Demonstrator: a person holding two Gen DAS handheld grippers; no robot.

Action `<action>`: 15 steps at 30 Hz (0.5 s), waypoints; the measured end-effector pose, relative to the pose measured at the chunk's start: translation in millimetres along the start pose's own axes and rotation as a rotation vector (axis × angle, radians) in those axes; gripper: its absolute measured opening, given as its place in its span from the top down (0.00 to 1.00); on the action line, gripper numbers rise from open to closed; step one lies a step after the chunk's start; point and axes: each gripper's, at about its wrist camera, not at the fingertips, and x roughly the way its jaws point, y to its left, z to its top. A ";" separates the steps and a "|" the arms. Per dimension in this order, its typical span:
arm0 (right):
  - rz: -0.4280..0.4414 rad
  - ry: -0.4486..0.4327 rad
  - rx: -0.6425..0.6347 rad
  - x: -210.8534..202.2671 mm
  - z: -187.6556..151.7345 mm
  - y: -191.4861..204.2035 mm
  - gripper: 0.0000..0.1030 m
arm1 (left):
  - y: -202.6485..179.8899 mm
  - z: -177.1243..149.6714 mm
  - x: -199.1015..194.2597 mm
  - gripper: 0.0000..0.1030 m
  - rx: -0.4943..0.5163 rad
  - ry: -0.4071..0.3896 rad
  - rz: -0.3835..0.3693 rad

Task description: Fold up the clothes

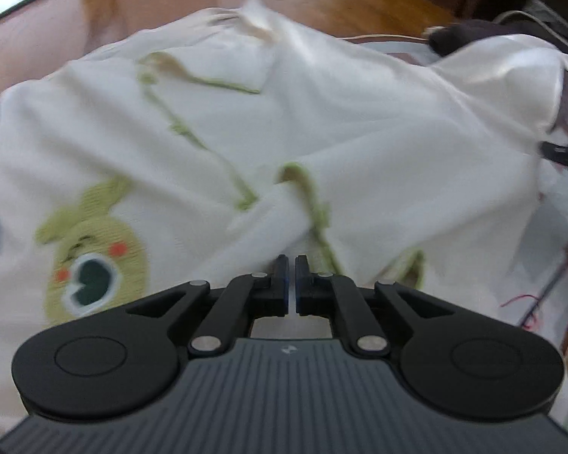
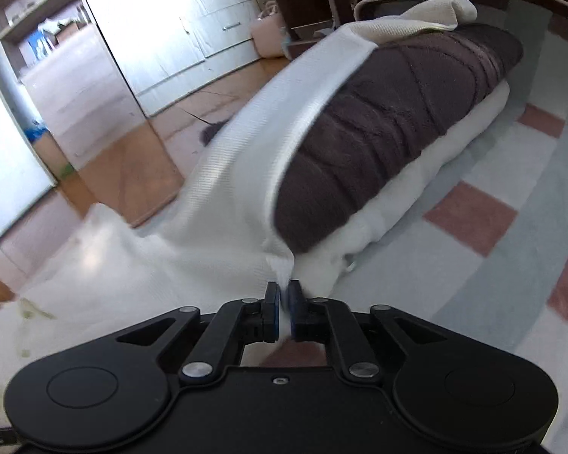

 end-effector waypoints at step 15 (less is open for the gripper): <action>0.699 0.584 -0.060 10.8 -57.1 118.8 0.42 | 52.4 -32.8 -68.7 0.54 -0.169 -0.070 -0.034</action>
